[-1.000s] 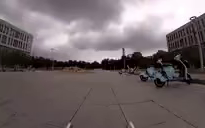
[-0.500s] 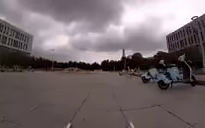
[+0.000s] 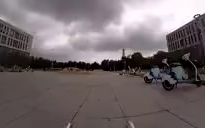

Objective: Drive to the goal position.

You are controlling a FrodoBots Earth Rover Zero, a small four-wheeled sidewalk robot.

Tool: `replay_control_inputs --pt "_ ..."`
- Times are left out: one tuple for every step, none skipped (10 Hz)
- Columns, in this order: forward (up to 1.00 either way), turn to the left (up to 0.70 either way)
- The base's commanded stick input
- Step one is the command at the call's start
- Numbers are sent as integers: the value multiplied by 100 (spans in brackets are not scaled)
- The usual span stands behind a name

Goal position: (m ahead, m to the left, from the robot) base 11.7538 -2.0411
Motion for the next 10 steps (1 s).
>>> replay_control_inputs --pt "36 1" --pt "0 0" --pt "50 1" --pt "50 1" --pt "50 1" --pt "50 1" --pt "50 1" --pt "50 1" --pt "50 1" --pt "50 1"
